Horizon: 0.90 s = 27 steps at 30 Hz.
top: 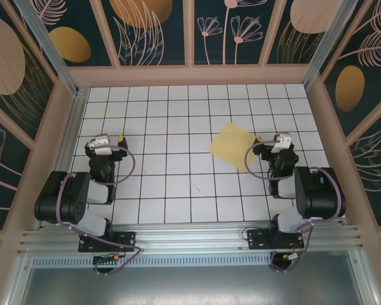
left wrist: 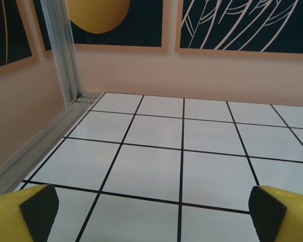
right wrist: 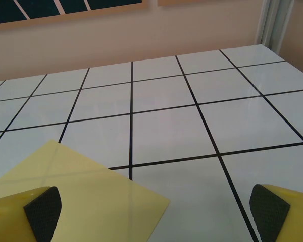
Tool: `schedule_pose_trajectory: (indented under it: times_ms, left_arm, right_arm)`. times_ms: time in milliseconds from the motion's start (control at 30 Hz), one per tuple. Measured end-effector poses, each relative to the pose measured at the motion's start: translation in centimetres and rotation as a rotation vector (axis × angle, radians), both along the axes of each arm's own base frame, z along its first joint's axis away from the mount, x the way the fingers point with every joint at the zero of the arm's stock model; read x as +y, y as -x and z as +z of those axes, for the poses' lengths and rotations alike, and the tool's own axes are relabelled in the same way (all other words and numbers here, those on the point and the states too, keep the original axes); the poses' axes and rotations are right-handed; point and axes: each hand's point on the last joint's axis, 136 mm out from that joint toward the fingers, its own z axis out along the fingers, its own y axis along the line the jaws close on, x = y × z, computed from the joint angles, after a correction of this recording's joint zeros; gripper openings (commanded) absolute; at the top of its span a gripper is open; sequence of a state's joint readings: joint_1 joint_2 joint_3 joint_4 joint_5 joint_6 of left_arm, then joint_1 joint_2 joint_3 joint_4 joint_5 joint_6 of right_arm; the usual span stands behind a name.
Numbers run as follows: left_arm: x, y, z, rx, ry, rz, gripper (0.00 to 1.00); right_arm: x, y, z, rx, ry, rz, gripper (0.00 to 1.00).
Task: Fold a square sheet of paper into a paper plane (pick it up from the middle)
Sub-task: Move the square sheet of paper to the center of the table.
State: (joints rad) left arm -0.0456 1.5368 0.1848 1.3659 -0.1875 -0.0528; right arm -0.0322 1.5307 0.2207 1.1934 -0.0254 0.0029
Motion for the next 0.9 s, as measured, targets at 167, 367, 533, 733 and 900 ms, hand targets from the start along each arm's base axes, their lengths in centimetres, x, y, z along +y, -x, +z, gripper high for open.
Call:
schedule_pose_trajectory:
  times_ms: [167, 367, 533, 733, 900]
  left_arm:
    - [0.0, 0.0, 0.0, 0.0, 0.0, 0.0, 0.98]
    - [0.0, 0.0, 0.0, 0.0, 0.0, 0.0, 0.99]
    - [0.0, 0.0, 0.0, 0.0, 0.0, 0.0, 0.98]
    - [0.1, 0.2, 0.3, -0.014, 0.0, 0.005, 0.98]
    - [1.0, 1.9, 1.6, -0.06, 0.011, 0.053, 0.98]
  right_arm:
    - [0.0, 0.0, 0.0, 0.0, 0.0, 0.0, 0.99]
    - [0.0, 0.0, 0.0, 0.0, 0.0, 0.0, 0.99]
    - [0.0, 0.0, 0.0, 0.0, 0.0, 0.0, 0.99]
    - [0.0, 0.0, 0.0, 0.003, 0.0, -0.001, 0.99]
    - [-0.6, -1.5, 2.2, 0.021, -0.008, -0.034, 0.99]
